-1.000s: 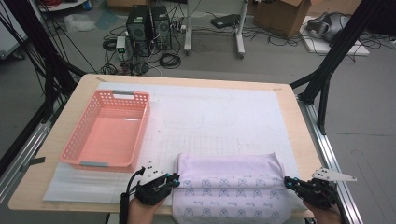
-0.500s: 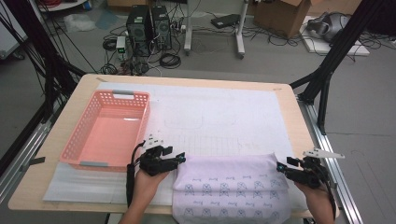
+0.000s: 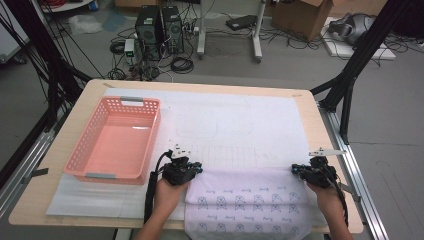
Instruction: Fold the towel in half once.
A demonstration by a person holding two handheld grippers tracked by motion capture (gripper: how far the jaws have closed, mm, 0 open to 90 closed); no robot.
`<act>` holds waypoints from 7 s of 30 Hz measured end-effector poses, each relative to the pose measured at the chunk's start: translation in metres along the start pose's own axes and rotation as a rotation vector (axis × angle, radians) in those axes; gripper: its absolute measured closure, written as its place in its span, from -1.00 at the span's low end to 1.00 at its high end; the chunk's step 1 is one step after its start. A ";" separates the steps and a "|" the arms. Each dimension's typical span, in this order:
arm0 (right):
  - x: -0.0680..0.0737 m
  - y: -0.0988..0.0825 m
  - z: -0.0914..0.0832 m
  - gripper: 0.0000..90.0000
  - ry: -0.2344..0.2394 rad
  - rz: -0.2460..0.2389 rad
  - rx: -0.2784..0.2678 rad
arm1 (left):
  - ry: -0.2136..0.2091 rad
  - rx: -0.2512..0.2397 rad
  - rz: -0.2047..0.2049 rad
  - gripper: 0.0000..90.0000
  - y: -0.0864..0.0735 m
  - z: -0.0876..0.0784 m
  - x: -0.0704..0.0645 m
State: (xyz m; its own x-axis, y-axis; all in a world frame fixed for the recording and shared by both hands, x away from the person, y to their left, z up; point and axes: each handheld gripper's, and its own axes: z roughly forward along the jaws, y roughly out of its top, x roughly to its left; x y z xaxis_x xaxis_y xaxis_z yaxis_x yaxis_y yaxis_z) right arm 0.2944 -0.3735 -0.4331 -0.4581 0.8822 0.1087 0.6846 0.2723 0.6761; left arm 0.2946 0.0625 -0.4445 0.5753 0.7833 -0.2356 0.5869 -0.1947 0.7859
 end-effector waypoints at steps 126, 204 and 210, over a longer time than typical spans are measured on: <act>-0.032 0.067 0.025 0.44 0.046 0.054 -0.086 | -0.003 -0.077 -0.101 0.38 0.059 0.032 0.056; 0.028 -0.088 -0.091 0.95 0.178 0.018 -0.225 | -0.157 -0.171 0.071 0.95 -0.060 -0.103 -0.035; 0.040 -0.101 -0.105 0.95 0.188 0.011 -0.225 | -0.158 -0.172 0.059 0.95 -0.074 -0.116 -0.043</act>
State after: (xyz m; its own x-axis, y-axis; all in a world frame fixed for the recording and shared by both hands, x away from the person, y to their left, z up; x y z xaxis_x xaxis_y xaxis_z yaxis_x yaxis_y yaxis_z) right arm 0.1474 -0.4062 -0.4208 -0.5631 0.7922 0.2354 0.5563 0.1527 0.8168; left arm 0.1603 0.1112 -0.4260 0.6955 0.6689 -0.2624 0.4518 -0.1231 0.8836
